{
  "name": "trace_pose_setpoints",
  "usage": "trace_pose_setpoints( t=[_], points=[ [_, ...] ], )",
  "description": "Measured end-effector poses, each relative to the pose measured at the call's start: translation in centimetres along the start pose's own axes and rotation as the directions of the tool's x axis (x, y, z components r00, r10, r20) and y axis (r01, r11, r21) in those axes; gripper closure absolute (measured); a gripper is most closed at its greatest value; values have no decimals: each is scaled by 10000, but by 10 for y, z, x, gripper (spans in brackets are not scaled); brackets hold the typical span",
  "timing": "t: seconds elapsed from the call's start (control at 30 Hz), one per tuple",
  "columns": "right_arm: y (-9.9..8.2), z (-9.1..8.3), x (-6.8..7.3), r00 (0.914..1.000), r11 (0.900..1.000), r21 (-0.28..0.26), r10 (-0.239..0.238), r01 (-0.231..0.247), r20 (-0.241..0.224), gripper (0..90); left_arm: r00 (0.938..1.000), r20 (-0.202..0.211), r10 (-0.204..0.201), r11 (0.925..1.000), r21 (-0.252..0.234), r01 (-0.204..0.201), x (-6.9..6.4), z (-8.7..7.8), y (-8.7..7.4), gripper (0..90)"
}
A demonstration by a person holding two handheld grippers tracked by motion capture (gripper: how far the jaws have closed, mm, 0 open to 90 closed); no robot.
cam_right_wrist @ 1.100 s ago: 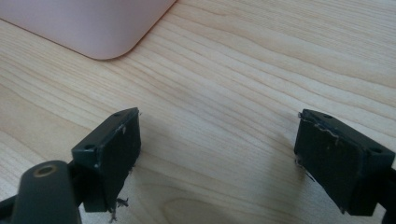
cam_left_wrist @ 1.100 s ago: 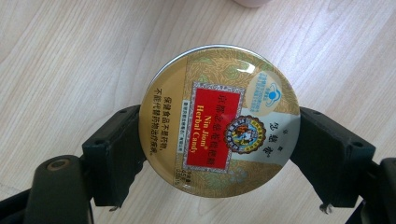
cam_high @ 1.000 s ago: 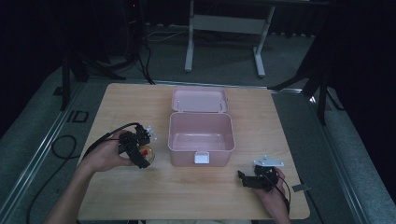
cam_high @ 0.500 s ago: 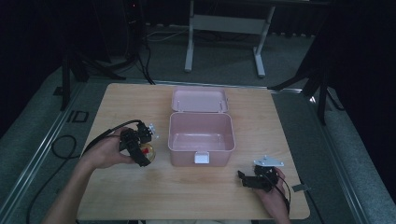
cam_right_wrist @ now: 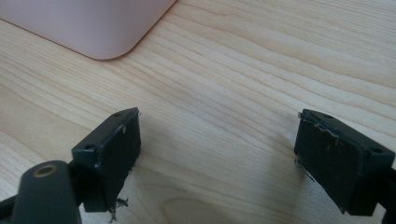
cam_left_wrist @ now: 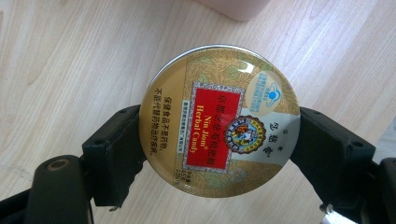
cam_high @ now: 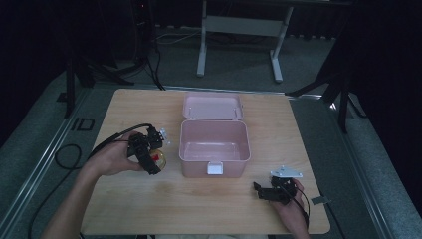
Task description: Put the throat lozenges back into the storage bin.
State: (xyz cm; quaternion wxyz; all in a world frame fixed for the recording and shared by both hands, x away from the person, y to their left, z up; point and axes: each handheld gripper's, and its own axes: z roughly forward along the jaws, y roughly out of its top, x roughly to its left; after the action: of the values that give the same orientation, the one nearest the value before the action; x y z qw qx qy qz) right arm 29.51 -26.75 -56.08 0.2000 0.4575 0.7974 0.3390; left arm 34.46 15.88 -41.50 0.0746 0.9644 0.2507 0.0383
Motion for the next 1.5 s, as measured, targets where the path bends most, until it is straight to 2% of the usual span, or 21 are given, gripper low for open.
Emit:
trace_pose_setpoints(
  t=[0.57, 1.5],
  points=[
    [0, 0, 0, 10000, 10000, -6, 16, -16, 0, 144, 9993, -167, 344, 9994, -88, -345, 0, -17, 12, 210],
    [0, 0, 0, 10000, 10000, -4, 25, -25, -2, 144, 9969, -160, 776, 9969, -107, -777, 0, -32, 34, 210]
  ],
)
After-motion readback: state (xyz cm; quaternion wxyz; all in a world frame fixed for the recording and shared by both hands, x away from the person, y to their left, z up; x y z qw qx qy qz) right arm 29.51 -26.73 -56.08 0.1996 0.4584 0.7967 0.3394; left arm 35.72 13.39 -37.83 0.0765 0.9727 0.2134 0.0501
